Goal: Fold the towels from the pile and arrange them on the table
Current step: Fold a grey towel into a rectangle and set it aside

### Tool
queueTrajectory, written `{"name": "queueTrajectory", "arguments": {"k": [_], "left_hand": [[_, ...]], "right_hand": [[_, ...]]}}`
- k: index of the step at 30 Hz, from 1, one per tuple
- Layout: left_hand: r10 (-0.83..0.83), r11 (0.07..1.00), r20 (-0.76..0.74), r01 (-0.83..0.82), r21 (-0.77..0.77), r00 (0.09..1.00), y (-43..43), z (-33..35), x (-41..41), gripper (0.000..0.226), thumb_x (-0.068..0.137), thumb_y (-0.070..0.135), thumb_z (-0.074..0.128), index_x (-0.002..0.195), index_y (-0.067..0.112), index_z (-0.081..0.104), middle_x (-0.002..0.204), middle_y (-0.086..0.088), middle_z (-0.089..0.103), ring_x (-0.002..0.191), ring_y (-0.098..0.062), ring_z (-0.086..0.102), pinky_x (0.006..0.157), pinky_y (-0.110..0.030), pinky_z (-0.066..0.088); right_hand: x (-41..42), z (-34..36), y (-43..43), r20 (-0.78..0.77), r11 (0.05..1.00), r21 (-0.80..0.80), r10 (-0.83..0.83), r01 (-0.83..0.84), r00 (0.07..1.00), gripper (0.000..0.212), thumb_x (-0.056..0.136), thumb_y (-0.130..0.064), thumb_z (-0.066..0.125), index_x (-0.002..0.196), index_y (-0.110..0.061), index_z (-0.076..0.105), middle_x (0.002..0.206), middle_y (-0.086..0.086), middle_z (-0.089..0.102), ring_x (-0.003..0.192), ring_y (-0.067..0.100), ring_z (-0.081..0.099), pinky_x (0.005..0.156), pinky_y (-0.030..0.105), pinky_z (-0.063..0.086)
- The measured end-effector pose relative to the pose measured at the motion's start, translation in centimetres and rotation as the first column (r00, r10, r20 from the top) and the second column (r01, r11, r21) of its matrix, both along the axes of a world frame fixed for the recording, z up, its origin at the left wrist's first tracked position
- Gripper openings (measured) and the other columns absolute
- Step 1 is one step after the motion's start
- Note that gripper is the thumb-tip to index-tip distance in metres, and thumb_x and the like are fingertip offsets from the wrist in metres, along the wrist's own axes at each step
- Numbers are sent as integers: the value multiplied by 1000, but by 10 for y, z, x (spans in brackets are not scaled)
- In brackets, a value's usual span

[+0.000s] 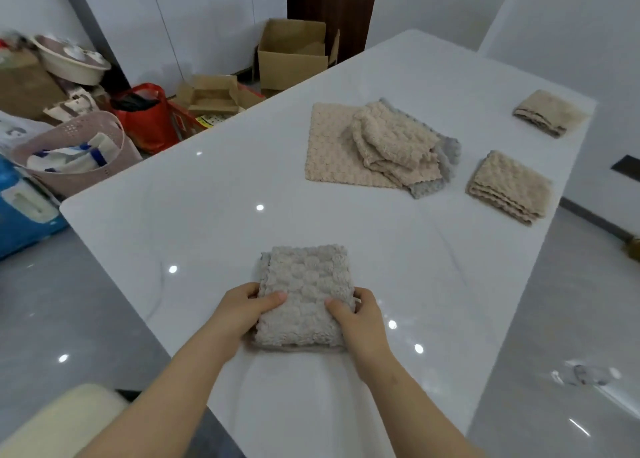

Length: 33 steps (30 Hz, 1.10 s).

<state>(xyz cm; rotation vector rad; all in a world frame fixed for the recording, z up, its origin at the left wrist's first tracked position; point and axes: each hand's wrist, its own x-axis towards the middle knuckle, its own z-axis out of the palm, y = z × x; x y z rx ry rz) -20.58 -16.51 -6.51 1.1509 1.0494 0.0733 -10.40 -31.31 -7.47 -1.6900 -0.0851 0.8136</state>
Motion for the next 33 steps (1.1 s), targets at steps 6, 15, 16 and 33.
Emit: {"name": "queueTrajectory", "arguments": {"k": [6, 15, 16, 33], "left_hand": [[175, 983, 48, -172, -68, 983, -55, -4, -24, 18, 76, 19, 73, 91, 13, 64, 94, -6, 71, 82, -18, 69, 61, -25, 55], [316, 948, 53, -314, -43, 947, -108, 1, -14, 14, 81, 17, 69, 91, 14, 60, 93, -5, 67, 84, -20, 65, 63, -29, 51], [337, 941, 53, -335, -40, 940, -117, 1, -11, 18, 80, 14, 70, 94, 14, 58, 94, -5, 66, 85, -21, 64, 64, -29, 51], [417, 906, 74, -421, 47, 906, -248, -3, 108, 45, 82, 3, 63, 122, 10, 43, 101, -3, 57, 87, -14, 59, 63, -19, 49]], "right_hand": [[-3, 4, -38, -56, 996, 34, 81, -79, 995, 27, 80, -18, 69, 97, -24, 49, 102, 2, 63, 88, 15, 65, 64, 22, 53], [16, 1, -74, -101, 977, 3, 214, -215, 972, 23, 81, -8, 59, 92, -22, 45, 102, 10, 58, 88, 22, 60, 74, 34, 51], [21, 1, -79, -100, 975, 1, 223, -224, 970, 23, 81, -7, 59, 95, -21, 46, 102, 11, 58, 89, 23, 59, 76, 36, 51], [173, 13, -156, 92, 904, -140, 419, -405, 903, 22, 83, -11, 58, 104, -13, 50, 98, 5, 58, 87, 20, 58, 71, 30, 49]]}}
